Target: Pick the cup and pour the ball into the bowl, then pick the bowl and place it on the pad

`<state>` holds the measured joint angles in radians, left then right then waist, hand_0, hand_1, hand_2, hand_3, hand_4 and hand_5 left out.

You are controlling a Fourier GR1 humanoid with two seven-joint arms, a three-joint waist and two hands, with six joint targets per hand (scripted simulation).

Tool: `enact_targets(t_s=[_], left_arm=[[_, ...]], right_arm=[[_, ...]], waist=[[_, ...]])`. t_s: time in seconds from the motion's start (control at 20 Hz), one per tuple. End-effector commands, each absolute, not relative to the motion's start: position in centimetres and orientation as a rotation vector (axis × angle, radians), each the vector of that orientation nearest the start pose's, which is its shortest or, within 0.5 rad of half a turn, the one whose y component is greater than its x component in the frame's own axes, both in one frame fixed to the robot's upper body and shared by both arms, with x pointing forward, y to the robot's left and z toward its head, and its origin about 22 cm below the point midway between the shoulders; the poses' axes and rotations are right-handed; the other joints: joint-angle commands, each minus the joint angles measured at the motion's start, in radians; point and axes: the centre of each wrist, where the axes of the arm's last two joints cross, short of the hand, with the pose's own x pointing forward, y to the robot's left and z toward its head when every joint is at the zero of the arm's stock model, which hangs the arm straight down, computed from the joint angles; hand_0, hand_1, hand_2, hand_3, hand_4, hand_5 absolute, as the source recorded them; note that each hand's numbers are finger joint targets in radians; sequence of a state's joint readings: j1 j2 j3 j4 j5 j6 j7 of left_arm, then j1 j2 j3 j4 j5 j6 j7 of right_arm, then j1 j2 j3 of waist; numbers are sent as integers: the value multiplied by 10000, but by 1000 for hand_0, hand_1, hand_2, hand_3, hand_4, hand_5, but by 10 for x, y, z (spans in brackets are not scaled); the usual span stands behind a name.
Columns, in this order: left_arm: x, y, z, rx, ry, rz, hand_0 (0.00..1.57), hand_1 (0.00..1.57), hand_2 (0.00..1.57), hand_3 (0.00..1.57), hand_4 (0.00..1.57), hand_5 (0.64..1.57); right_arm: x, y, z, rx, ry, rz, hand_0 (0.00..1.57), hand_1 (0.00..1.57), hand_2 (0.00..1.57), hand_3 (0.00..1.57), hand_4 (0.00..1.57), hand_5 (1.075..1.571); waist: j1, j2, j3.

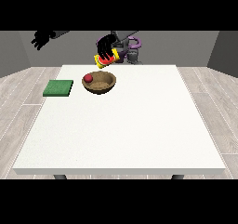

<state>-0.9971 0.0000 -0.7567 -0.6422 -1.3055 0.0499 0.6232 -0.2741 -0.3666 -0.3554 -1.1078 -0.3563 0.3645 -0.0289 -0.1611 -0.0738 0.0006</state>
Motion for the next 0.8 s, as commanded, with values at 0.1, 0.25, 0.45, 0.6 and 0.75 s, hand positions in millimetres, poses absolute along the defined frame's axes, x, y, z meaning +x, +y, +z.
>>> enact_targets(t_s=[0.1, 0.25, 0.45, 0.6, 0.75], left_arm=[[368, 18, 54, 15323, -12708, -16080, 0, 0, 1102, 1542, 1109, 1571], [377, 39, 73, 13969, -14394, -13602, 748, 748, 1571, 1544, 1105, 1556], [395, 108, 88, 11040, -15512, -9698, 949, 949, 1367, 1079, 1300, 1556], [403, 122, 126, 8582, -16473, -6282, 423, 423, 143, 14, 1223, 1537], [406, 150, 148, 6202, -16997, -3766, 0, 0, 0, 0, 1150, 1568]], right_arm=[[289, -401, 21, 533, -15208, -1152, 0, 0, 0, 178, 737, 1553], [280, -391, 0, 131, -14801, -1648, 0, 0, 0, 107, 740, 1551], [278, -393, 5, -172, -15101, -2309, 0, 0, 0, 107, 740, 1551], [281, -385, 1, -300, -14955, -2226, 0, 0, 0, 106, 780, 1558], [281, -379, -3, -460, -14868, -2473, 0, 0, 0, 0, 785, 1556]], waist=[[575, -94, -6], [1239, -546, -17], [1741, -516, -79], [2242, -418, -139], [2614, -318, -168]])
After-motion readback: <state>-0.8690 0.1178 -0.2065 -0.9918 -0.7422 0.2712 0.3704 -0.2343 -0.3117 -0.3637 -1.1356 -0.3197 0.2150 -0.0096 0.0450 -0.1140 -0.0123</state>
